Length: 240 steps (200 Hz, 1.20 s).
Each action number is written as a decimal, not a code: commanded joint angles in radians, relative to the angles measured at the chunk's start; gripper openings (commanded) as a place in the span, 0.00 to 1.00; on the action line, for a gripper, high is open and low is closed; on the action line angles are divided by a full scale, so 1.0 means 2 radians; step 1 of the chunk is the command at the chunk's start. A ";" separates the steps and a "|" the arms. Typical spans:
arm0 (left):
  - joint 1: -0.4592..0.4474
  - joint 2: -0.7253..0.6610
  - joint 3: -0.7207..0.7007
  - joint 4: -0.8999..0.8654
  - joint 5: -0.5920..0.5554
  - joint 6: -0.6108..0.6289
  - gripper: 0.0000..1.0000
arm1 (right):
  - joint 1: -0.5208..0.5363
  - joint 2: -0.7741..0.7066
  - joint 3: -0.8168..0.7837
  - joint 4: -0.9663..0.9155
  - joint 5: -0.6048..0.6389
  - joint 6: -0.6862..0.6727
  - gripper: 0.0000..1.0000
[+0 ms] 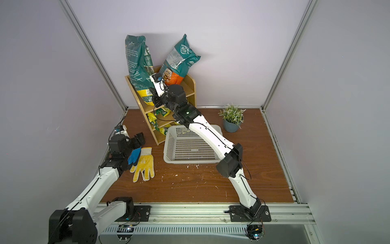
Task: Take down the fertilizer bag from the shelf
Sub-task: Pick up the fertilizer bag from the shelf, then place the fertilizer bag in the storage box.
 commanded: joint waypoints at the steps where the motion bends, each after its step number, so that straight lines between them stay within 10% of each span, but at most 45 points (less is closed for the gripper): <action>1: 0.005 -0.003 -0.001 0.003 0.016 -0.005 0.99 | -0.003 -0.113 0.037 0.087 0.016 -0.057 0.00; 58: -0.022 -0.016 0.005 -0.025 0.042 0.005 0.99 | -0.003 -0.258 -0.065 0.005 0.103 -0.109 0.00; 133: -0.175 -0.078 0.032 -0.148 0.005 -0.034 1.00 | -0.024 -0.533 -0.542 0.103 0.199 -0.033 0.00; 240: -0.270 0.061 0.082 -0.056 0.092 -0.137 1.00 | -0.084 -0.565 -0.901 0.429 0.112 -0.005 0.00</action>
